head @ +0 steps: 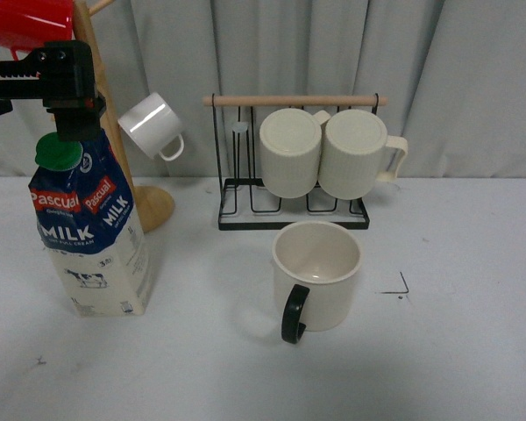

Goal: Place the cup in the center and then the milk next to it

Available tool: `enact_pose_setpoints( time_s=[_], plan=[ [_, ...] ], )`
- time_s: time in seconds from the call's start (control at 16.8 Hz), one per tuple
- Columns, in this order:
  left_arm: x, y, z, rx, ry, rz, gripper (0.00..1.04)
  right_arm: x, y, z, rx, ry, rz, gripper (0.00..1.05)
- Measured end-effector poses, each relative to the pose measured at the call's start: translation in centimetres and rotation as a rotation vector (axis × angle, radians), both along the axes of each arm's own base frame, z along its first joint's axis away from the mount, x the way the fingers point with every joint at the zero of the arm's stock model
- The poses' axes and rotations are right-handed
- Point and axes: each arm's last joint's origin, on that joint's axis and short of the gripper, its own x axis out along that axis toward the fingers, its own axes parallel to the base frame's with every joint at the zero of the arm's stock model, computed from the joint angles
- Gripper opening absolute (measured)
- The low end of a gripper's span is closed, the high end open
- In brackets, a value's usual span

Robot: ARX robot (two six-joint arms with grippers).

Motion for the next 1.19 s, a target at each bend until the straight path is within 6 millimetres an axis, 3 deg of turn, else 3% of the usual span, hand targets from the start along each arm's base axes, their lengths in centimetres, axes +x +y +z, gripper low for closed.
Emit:
enact_pose_setpoints(
  time_s=[0.54,0.96,1.01,1.19],
  plan=[
    [0.7,-0.1,-1.4,-0.011,0.045,-0.004,0.98,0.0,0.0,0.0,0.000,0.000,0.000,0.98],
    [1.7,-0.6,-5.1,0.006,0.139,0.023,0.98,0.0,0.0,0.0,0.000,0.000,0.000,0.98],
    [1.7,-0.9,-5.1,-0.003,0.135,0.023,0.92,0.0,0.0,0.0,0.000,0.000,0.000,0.98],
    [1.6,-1.5,-5.1,-0.016,0.136,0.017,0.57,0.0,0.0,0.0,0.000,0.000,0.000,0.98]
  ],
)
